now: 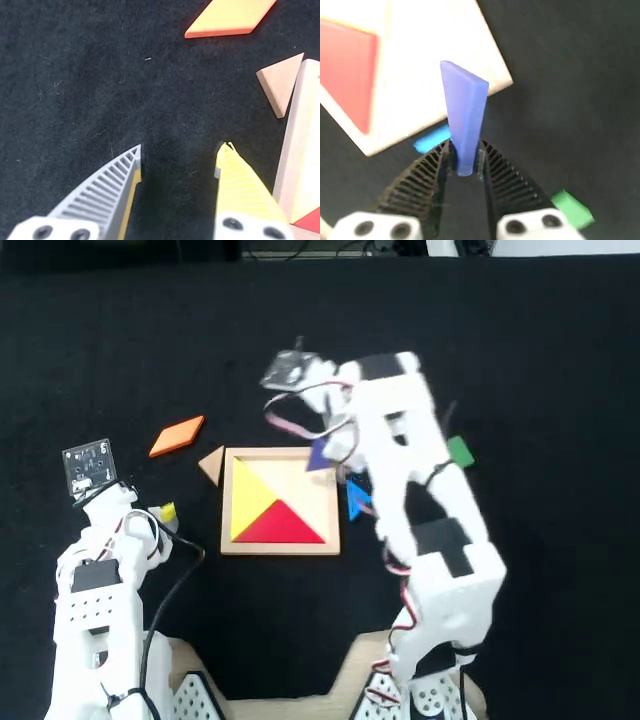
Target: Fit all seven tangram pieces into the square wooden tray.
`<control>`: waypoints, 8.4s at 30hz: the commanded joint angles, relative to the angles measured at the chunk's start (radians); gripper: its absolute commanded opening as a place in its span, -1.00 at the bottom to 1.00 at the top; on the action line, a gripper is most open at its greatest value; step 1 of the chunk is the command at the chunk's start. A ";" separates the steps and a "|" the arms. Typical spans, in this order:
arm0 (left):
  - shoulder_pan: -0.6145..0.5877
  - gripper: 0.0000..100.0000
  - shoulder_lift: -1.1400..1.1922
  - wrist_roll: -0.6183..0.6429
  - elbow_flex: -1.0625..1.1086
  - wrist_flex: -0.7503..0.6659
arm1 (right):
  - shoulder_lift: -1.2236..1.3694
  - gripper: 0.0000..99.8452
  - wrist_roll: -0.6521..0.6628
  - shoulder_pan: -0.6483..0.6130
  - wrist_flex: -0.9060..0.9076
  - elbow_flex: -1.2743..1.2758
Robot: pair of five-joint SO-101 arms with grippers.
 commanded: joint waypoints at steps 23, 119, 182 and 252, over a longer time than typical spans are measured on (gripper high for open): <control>0.002 -0.52 -0.012 -0.008 -0.005 -0.018 | 0.116 -0.96 -0.328 -0.051 -0.011 0.054; 0.005 -0.52 -0.014 -0.008 0.002 -0.020 | 0.386 -0.98 -0.370 -0.094 0.164 -0.444; 0.136 -0.51 0.284 -0.399 -0.693 0.123 | -0.515 -0.98 -0.582 0.270 -0.861 0.969; 0.140 -0.94 1.537 -1.349 -2.104 1.129 | -0.512 -0.98 -0.574 0.270 -0.884 0.977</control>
